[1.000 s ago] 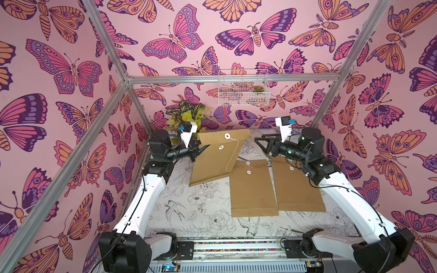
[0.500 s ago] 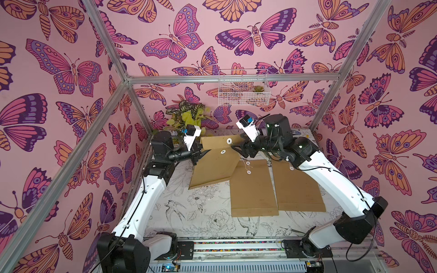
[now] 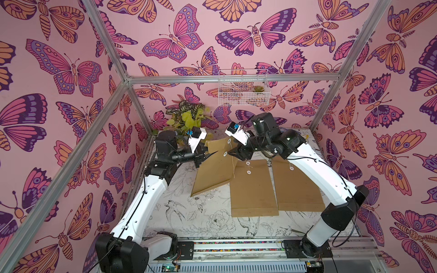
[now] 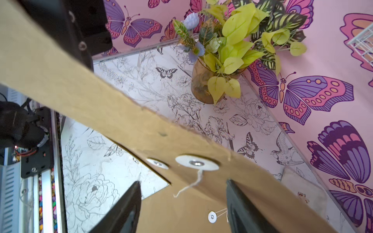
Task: Close the mouth of the file bag
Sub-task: Adjust the file bag.
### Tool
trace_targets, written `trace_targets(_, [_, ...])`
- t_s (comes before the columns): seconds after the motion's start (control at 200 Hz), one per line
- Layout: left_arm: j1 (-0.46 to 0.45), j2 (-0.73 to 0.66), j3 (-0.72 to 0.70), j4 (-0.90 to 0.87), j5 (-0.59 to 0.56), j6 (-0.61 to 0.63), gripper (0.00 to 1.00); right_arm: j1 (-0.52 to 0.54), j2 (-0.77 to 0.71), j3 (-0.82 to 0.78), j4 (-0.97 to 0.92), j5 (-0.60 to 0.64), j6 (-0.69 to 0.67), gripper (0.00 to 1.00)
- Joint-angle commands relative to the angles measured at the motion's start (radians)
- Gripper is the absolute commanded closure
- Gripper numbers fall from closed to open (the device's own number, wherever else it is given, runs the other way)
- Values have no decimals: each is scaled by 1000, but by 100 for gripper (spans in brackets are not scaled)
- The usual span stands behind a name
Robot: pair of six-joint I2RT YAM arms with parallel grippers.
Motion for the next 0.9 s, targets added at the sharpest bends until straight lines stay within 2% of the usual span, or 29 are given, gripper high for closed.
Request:
trace_targets(0.0, [-8, -9, 31, -65, 10, 64, 100, 3, -35, 31, -52, 15, -83, 32])
trace_targets(0.09, [-8, -8, 32, -94, -29, 90, 100, 0, -70, 21, -51, 27, -97, 31])
trace_targets(0.285, [-15, 3, 43, -106, -42, 102, 100, 2, -80, 49, -80, 33, -107, 32])
trace_targets(0.491, [-37, -2, 47, -130, -33, 116, 100, 17, -16, 106, -112, 47, -132, 32])
trace_targets(0.691, [-57, -6, 60, -182, -27, 176, 100, 19, 47, 173, -178, 0, -177, 33])
trace_targets(0.831, [-66, -3, 77, -193, -24, 194, 100, 20, 61, 166, -212, -46, -215, 39])
trace_targets(0.896, [-69, -1, 84, -196, -24, 196, 100, 18, 66, 167, -230, -66, -234, 48])
